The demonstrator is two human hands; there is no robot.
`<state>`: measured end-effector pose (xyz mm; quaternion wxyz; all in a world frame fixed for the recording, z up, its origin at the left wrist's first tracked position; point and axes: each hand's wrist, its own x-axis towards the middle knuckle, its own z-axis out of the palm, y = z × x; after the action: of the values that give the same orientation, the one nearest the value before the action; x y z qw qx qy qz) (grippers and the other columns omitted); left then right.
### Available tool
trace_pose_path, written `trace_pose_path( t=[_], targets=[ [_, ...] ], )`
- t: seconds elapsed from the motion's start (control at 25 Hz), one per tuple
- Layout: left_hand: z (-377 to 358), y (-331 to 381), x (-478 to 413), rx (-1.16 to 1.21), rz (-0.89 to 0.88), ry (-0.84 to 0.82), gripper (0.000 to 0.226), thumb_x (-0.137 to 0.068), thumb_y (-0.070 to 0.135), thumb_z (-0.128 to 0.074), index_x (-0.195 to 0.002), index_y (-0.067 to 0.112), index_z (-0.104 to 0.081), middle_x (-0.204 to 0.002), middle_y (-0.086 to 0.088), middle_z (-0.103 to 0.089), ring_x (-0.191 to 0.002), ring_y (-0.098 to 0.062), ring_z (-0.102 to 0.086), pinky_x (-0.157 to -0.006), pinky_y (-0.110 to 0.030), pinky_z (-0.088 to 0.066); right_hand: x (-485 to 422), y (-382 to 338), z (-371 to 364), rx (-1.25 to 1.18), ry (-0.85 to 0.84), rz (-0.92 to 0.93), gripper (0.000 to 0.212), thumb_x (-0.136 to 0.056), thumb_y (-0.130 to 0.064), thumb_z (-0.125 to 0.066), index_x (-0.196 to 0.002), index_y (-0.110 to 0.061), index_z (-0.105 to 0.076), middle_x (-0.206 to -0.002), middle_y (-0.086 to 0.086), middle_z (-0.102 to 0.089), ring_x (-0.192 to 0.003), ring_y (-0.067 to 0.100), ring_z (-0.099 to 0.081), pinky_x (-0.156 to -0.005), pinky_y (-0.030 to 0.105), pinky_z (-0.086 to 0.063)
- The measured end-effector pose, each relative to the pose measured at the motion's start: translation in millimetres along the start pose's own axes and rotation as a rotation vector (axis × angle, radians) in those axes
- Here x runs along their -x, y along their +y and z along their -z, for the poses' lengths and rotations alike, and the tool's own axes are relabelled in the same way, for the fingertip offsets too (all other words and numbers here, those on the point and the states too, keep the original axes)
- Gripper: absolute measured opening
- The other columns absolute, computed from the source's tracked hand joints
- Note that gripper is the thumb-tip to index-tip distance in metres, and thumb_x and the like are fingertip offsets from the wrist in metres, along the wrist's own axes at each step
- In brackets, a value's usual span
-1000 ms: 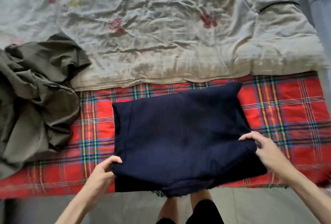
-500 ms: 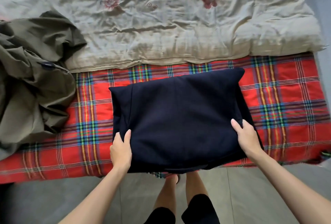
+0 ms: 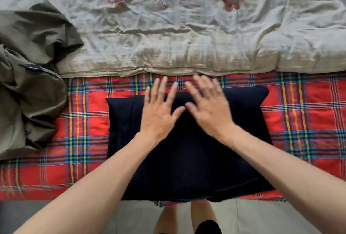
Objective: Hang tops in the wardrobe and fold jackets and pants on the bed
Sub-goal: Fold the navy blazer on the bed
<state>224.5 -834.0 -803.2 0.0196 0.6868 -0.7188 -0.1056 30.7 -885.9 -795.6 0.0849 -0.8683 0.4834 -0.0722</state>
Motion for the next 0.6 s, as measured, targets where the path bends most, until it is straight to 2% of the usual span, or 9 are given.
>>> trace_pose_path(
  t=[0.08,0.16,0.24,0.32,0.36,0.4,0.44,0.52,0.6],
  targets=[
    [-27,3,8,-0.133,-0.066,-0.104,0.075,-0.096,0.06,-0.029,-0.157,0.019,-0.017,-0.164,-0.007,-0.019,-0.152,-0.032,-0.013,-0.122,-0.051,-0.011,9,-5,-30,0.13,-0.128,0.157,0.063,-0.098,-0.051,-0.038,-0.152,-0.018,-0.038,-0.155,0.01,-0.04,-0.145,0.03,-0.033,-0.121,0.048,-0.019],
    [-41,-19,19,-0.166,0.006,-0.106,0.076,-0.096,0.063,-0.027,-0.157,0.019,-0.022,-0.162,-0.006,-0.027,-0.15,-0.032,-0.02,-0.122,-0.051,-0.014,17,37,-37,0.17,-0.156,0.022,0.063,-0.097,-0.054,-0.038,-0.148,-0.018,-0.043,-0.147,0.012,-0.047,-0.139,0.033,-0.038,-0.12,0.048,-0.019],
    [-36,-46,20,-0.197,0.049,-0.08,0.074,-0.095,0.062,-0.029,-0.15,0.013,-0.037,-0.149,-0.011,-0.044,-0.141,-0.031,-0.036,-0.12,-0.05,-0.018,15,81,-26,0.24,-0.155,-0.143,0.057,-0.096,-0.055,-0.038,-0.131,-0.014,-0.056,-0.122,0.015,-0.058,-0.119,0.036,-0.049,-0.115,0.049,-0.027],
    [-15,-69,4,-0.223,0.111,-0.07,0.065,-0.097,0.06,-0.029,-0.126,0.009,-0.057,-0.118,-0.015,-0.062,-0.114,-0.036,-0.055,-0.109,-0.053,-0.033,4,109,-5,0.303,-0.161,-0.196,0.05,-0.099,-0.053,-0.034,-0.103,-0.013,-0.063,-0.096,0.014,-0.064,-0.095,0.036,-0.057,-0.094,0.048,-0.043],
    [-2,-80,-8,-0.219,0.176,-0.077,0.059,-0.099,0.058,-0.029,-0.109,0.009,-0.061,-0.102,-0.017,-0.066,-0.098,-0.039,-0.06,-0.095,-0.053,-0.042,-4,119,4,0.308,-0.189,-0.212,0.05,-0.1,-0.052,-0.034,-0.089,-0.014,-0.062,-0.086,0.013,-0.066,-0.085,0.036,-0.061,-0.077,0.044,-0.046],
    [11,-92,-18,-0.203,0.25,-0.123,0.056,-0.101,0.055,-0.029,-0.094,0.011,-0.062,-0.09,-0.018,-0.068,-0.088,-0.041,-0.064,-0.082,-0.049,-0.047,-11,126,11,0.291,-0.232,-0.234,0.051,-0.102,-0.051,-0.034,-0.077,-0.015,-0.06,-0.078,0.013,-0.068,-0.078,0.036,-0.064,-0.066,0.04,-0.044],
    [20,-102,-25,-0.187,0.312,-0.178,0.055,-0.103,0.052,-0.028,-0.084,0.013,-0.062,-0.083,-0.019,-0.069,-0.082,-0.042,-0.065,-0.073,-0.046,-0.048,-18,133,17,0.257,-0.265,-0.264,0.054,-0.102,-0.051,-0.036,-0.069,-0.016,-0.059,-0.073,0.014,-0.069,-0.073,0.037,-0.066,-0.061,0.038,-0.041],
    [25,-114,-29,-0.167,0.337,-0.22,0.061,-0.104,0.051,-0.025,-0.074,0.015,-0.065,-0.08,-0.018,-0.071,-0.082,-0.042,-0.067,-0.07,-0.043,-0.049,-23,142,20,0.21,-0.283,-0.343,0.058,-0.103,-0.05,-0.036,-0.064,-0.015,-0.063,-0.073,0.017,-0.07,-0.073,0.039,-0.067,-0.063,0.037,-0.041],
    [20,-114,-31,-0.209,0.396,-0.196,0.064,-0.104,0.052,-0.025,-0.077,0.016,-0.07,-0.082,-0.017,-0.071,-0.083,-0.042,-0.067,-0.072,-0.042,-0.047,-25,143,11,0.223,-0.26,-0.43,0.057,-0.103,-0.043,-0.036,-0.074,-0.009,-0.071,-0.08,0.021,-0.071,-0.079,0.04,-0.067,-0.069,0.039,-0.042]
  ],
)
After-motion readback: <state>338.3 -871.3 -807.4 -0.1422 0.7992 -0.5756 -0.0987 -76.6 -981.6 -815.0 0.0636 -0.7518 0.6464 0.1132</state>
